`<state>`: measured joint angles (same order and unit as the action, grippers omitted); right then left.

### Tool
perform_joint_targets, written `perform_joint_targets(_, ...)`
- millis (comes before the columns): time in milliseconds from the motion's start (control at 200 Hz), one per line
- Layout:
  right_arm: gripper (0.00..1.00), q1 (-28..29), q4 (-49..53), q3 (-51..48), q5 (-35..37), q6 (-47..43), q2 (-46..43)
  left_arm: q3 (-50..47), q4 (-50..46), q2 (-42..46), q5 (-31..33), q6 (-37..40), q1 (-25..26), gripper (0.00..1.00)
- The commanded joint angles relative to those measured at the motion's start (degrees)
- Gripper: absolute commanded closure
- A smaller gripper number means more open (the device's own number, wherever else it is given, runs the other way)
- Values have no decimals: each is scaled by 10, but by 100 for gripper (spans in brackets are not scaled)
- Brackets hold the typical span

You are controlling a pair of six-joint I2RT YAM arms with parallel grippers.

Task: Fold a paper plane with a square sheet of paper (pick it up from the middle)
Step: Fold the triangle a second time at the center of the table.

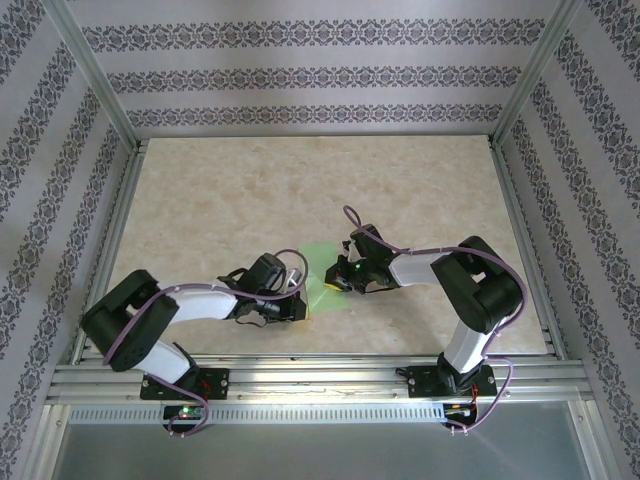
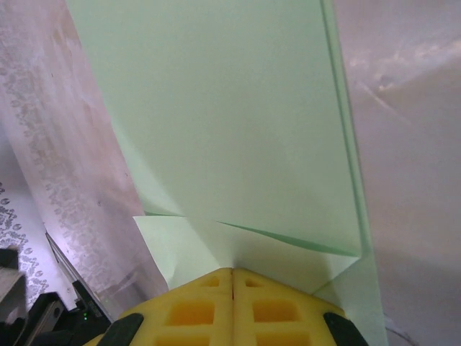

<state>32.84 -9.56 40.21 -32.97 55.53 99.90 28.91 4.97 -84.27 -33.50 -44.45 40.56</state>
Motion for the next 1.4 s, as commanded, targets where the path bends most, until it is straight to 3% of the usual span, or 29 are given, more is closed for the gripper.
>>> perform_joint_targets(0, 100, -7, 53, -22, 41, -3, 15, 6, -12, 52, 28, -2, 6, 100)
perform_joint_targets(135, 100, -6, 53, -19, 39, 0, 13, 42, 7, 52, 34, -5, 4, 100)
perform_joint_targets(360, 100, -6, 51, -16, 37, 2, 15, 134, 9, -74, 20, -3, 4, 100)
perform_joint_targets(605, 100, -5, 49, -12, 30, 5, 9, 107, 37, -135, 43, -3, 4, 100)
perform_joint_targets(979, 99, 14, 54, 4, 20, 0, -68, 41, 66, -139, 46, -9, 6, 100)
perform_joint_targets(1144, 99, 35, 38, 10, 3, 12, -41, 53, 51, -137, 49, 0, 6, 100)
perform_joint_targets(1394, 100, 28, 61, 11, 39, -3, 1, 55, 41, -131, 52, 6, 6, 100)
